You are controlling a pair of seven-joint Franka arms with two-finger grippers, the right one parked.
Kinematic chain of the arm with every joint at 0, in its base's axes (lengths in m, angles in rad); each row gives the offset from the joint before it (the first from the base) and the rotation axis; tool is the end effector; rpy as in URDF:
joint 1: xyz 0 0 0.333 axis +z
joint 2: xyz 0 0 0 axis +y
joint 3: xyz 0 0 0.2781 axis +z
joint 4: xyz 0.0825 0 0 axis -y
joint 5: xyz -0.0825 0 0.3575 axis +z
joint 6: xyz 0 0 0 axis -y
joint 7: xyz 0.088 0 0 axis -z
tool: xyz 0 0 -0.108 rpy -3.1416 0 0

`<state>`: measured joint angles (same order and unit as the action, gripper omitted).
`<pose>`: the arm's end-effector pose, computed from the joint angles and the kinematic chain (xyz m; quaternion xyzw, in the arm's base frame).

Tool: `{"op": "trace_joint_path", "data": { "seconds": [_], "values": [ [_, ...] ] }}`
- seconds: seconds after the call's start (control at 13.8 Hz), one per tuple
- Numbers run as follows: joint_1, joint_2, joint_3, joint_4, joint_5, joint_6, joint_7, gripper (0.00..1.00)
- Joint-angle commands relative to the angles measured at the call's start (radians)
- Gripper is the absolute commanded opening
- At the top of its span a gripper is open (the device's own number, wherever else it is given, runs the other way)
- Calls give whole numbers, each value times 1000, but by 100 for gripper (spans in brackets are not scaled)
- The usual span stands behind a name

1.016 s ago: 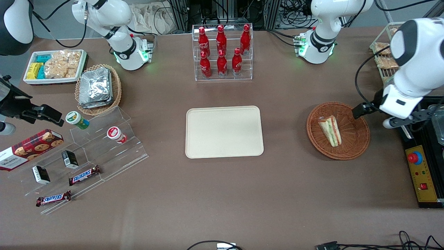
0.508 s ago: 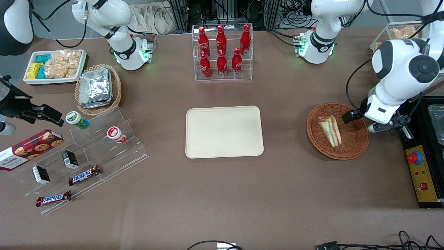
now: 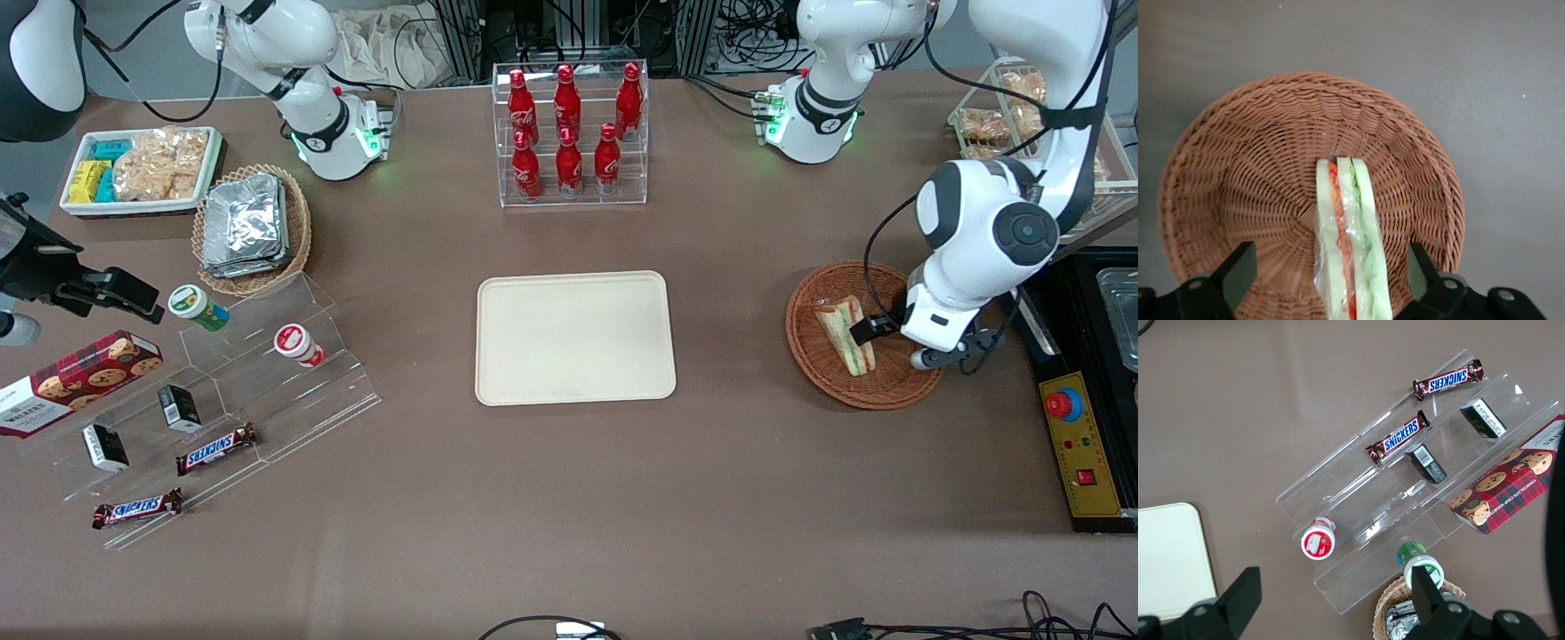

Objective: Place sandwich from basket to tray
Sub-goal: 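Move the open left gripper down over the wrapped sandwich in the basket, then close the left gripper on the sandwich and lift it from the basket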

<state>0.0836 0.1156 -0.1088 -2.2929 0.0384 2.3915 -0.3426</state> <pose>0.5006 -0.0126 0.2801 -0.9895 -0.1443 0.0067 0.0081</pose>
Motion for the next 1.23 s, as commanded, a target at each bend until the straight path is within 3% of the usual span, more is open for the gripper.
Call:
{"op": "trace_joint_path", "data": {
  "seconds": [0.0,0.73,0.8,1.02,1.09,1.16],
  "values": [
    [-5,19,-3,-71,-11,121,-19,100],
    [-57,118,-11,-100,0,255,-102,98],
    [-57,116,-11,-102,0,255,-102,85],
    [-57,111,-11,-103,2,253,-92,26],
    [-56,108,-11,-103,2,250,-90,14],
    [-56,105,-9,-103,2,242,-88,10]
  ]
}}
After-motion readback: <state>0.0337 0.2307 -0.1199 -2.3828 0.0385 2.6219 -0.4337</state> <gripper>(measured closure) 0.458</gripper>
